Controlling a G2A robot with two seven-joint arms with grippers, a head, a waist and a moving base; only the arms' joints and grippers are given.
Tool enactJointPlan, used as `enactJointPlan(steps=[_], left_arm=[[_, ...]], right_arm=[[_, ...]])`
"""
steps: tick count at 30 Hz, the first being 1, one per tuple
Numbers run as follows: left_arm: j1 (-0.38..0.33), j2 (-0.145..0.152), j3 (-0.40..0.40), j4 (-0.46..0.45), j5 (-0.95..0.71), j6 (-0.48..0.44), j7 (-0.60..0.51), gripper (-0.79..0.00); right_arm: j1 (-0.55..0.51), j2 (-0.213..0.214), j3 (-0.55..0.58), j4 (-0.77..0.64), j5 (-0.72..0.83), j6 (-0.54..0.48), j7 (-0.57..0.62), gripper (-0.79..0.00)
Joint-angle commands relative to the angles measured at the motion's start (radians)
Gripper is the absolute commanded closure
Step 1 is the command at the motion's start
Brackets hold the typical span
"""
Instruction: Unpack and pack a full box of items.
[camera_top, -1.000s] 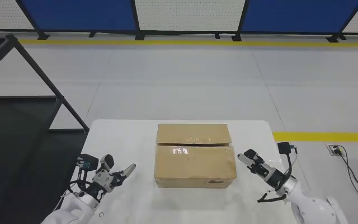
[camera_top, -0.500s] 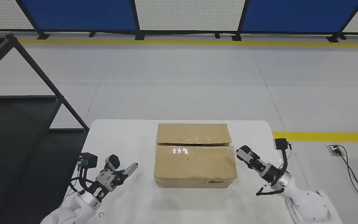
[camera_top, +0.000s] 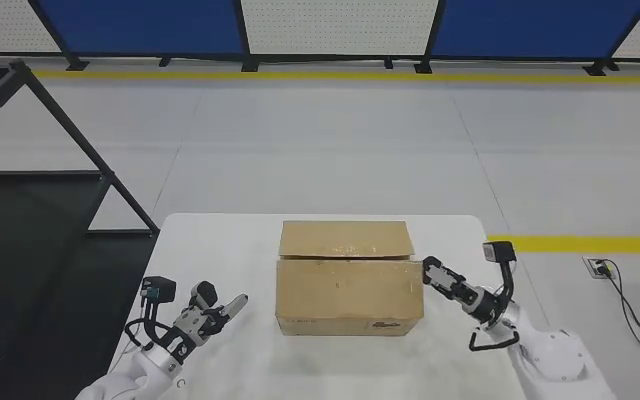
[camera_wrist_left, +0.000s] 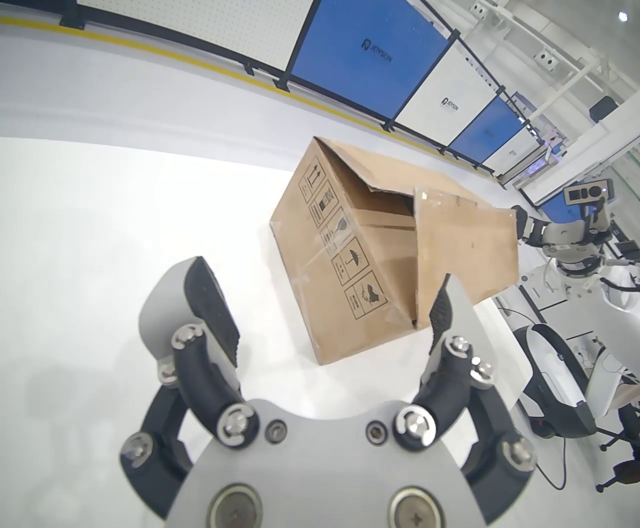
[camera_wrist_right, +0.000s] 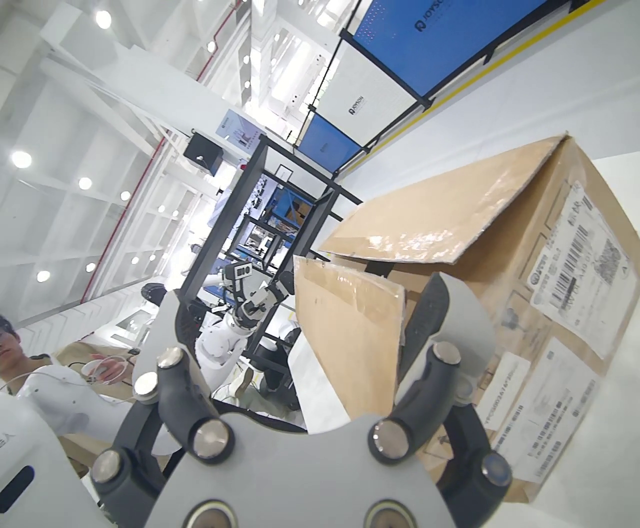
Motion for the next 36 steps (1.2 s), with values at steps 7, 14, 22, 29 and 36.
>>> enactJointPlan(steps=[7,14,22,29,36], left_arm=[[0.0,0.0,0.0,0.0,0.0,0.0,0.0,-0.785],[0.0,0.0,0.0,0.0,0.0,0.0,0.0,-0.785],[0.0,0.0,0.0,0.0,0.0,0.0,0.0,-0.785],[0.0,0.0,0.0,0.0,0.0,0.0,0.0,-0.785],[0.0,0.0,0.0,0.0,0.0,0.0,0.0,-0.785]], right_arm=[[-0.074,0.019,0.054,-0.089,0.179,-0.069,0.147,-0.785],[-0.177,0.041,0.11,-0.225,0.27,-0.111,0.286,-0.785],[-0.308,0.072,0.139,-0.399,0.176,-0.088,0.309,-0.785],[-0.362,0.097,0.117,-0.417,0.075,-0.087,0.31,-0.785],[-0.368,0.113,0.072,-0.368,-0.018,-0.085,0.312,-0.785]])
